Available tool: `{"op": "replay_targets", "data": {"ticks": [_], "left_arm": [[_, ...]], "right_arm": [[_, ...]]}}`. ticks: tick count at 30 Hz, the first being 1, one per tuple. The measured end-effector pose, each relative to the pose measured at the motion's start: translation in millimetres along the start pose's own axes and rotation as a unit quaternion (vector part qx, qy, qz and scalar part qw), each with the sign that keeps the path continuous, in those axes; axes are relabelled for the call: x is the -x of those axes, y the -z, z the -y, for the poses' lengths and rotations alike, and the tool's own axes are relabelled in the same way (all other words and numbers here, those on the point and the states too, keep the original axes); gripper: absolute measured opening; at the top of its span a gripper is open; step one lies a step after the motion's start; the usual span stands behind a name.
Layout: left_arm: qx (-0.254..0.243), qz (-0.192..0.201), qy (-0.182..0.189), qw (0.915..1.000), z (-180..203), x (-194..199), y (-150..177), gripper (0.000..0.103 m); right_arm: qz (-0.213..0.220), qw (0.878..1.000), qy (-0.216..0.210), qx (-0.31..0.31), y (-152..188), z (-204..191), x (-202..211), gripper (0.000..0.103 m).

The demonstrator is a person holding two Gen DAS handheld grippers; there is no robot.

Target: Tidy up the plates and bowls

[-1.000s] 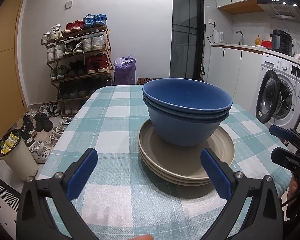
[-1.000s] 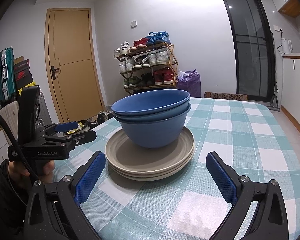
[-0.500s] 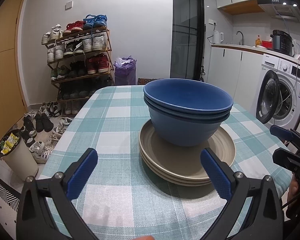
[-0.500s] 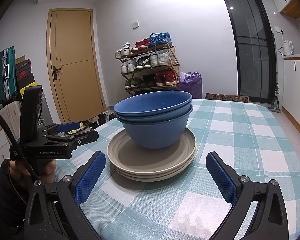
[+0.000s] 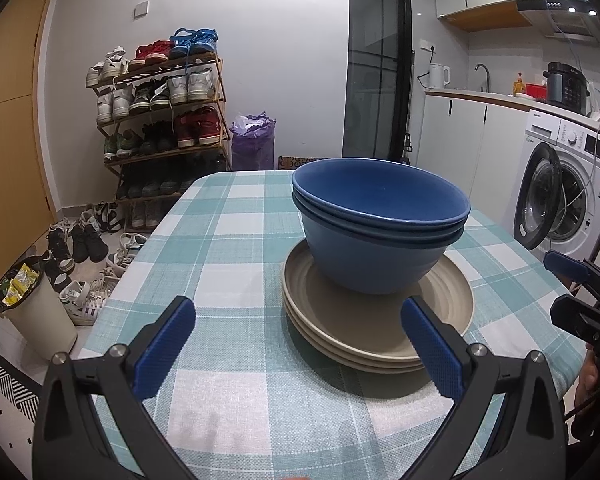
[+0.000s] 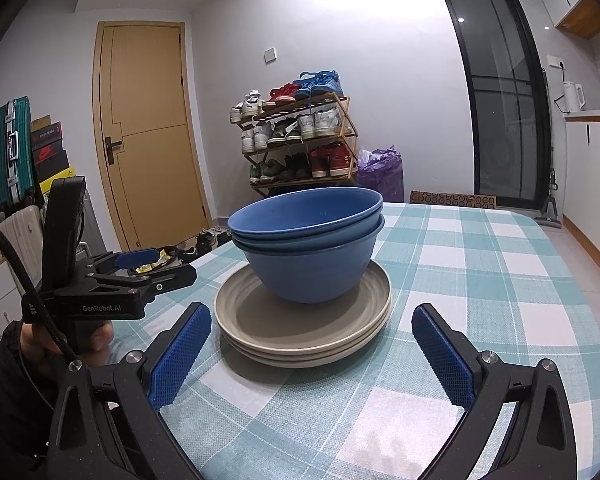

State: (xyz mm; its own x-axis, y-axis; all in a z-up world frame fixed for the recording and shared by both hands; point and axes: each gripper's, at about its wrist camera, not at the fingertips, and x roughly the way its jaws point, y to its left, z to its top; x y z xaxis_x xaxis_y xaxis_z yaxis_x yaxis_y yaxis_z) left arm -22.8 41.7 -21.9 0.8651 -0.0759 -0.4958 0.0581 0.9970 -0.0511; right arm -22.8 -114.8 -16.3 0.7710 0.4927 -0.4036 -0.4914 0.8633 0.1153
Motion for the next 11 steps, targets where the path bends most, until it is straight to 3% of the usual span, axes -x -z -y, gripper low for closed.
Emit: {"op": "replay_targets", "data": {"ticks": [11], "left_arm": [[-0.002, -0.001, 0.004, 1.0, -0.2, -2.5, 0.5, 0.103]], "right_arm": [[-0.002, 1.0, -0.002, 0.001, 1.1, -0.4, -1.0, 0.102]]}}
